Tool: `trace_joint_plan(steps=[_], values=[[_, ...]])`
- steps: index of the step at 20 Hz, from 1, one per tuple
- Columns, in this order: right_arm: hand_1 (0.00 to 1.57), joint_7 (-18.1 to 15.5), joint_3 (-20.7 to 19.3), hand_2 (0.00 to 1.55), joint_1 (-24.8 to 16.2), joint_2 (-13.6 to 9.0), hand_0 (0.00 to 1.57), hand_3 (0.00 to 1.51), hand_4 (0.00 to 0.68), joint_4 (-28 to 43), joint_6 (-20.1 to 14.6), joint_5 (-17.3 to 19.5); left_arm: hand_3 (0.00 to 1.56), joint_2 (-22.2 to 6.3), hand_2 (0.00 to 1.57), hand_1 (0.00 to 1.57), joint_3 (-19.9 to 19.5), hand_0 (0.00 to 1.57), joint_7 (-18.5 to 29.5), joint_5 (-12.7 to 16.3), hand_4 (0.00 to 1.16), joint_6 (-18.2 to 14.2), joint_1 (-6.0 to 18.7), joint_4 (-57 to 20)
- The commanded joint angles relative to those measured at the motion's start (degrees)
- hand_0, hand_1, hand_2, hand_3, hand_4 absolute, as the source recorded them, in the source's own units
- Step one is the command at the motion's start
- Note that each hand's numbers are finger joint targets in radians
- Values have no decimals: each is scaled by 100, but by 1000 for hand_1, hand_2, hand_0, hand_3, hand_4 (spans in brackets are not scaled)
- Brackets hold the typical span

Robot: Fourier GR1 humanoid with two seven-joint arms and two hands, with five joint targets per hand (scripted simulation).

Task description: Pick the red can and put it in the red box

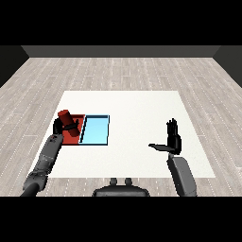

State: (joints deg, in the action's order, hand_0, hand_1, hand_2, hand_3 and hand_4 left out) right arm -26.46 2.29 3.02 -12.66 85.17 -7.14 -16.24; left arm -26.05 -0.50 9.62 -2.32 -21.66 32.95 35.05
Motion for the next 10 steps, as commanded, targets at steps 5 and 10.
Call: trace_joint_plan(steps=[5,10], values=[[0,-493,21,0,-155,25,0,0,0,46,53,212,825,17,753,697,-60,697,-307,-482,826,-424,754,-2220],[0,-334,-110,0,-78,-141,0,0,0,319,102,150,0,72,749,798,-192,798,-319,-463,709,-443,748,-2813]])
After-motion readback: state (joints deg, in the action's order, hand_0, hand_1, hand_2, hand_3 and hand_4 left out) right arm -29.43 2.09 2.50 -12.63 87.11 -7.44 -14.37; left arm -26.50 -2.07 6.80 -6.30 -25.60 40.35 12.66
